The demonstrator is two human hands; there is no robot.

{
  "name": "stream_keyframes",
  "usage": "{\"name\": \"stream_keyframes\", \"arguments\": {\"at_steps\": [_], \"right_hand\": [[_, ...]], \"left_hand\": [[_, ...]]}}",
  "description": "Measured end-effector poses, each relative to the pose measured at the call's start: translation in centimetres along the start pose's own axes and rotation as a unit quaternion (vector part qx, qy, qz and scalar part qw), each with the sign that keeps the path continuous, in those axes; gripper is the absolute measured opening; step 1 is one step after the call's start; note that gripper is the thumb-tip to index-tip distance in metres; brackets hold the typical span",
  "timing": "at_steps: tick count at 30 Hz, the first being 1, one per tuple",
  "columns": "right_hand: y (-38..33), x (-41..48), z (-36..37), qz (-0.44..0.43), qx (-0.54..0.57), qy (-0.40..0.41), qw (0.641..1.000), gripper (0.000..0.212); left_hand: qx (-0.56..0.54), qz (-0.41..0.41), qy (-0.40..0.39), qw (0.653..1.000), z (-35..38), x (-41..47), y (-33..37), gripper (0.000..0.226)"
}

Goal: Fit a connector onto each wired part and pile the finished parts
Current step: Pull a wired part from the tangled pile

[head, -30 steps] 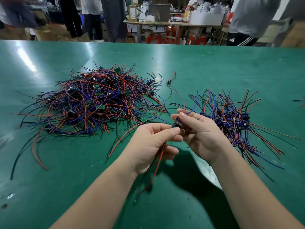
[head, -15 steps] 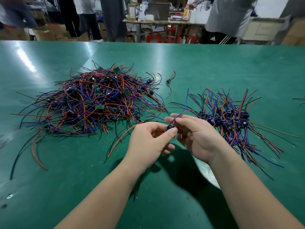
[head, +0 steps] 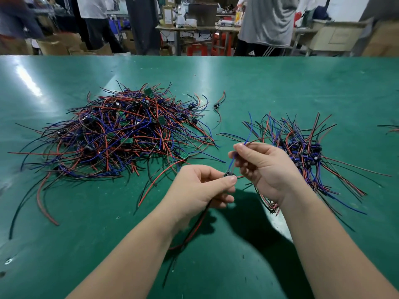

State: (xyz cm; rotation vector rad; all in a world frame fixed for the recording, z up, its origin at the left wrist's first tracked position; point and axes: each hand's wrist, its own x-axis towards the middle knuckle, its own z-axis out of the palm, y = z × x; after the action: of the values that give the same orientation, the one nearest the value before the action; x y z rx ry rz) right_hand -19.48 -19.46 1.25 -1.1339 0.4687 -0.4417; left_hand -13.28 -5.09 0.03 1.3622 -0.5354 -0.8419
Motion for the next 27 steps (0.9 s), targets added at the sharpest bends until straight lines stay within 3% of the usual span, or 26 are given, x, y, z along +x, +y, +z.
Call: {"name": "stream_keyframes", "arguments": {"at_steps": [8,17,23,27], "right_hand": [[-2.4,0.9,-4.2,-0.073,0.044,0.135,0.987,0.011],[-2.6,1.2,-4.6,-0.058,0.082,0.223,0.97,0.016],[-2.5,1.4,-4.3,-0.015,0.1,0.199,0.975,0.014],[-2.6,1.3,-4.1,0.019,0.217,0.139,0.966,0.017]], "left_hand": [[0.039,-0.037,-0.051,0.997,0.4,-0.1,-0.6,0.011],[0.17,-0.022,-0.01,0.985,0.2,0.1,-1.1,0.017],[0.23,0.021,-0.042,0.972,-0.2,0.0,-1.0,0.009],[0.206,0.028,-0.069,0.976,-0.2,0.0,-0.8,0.006]]}}
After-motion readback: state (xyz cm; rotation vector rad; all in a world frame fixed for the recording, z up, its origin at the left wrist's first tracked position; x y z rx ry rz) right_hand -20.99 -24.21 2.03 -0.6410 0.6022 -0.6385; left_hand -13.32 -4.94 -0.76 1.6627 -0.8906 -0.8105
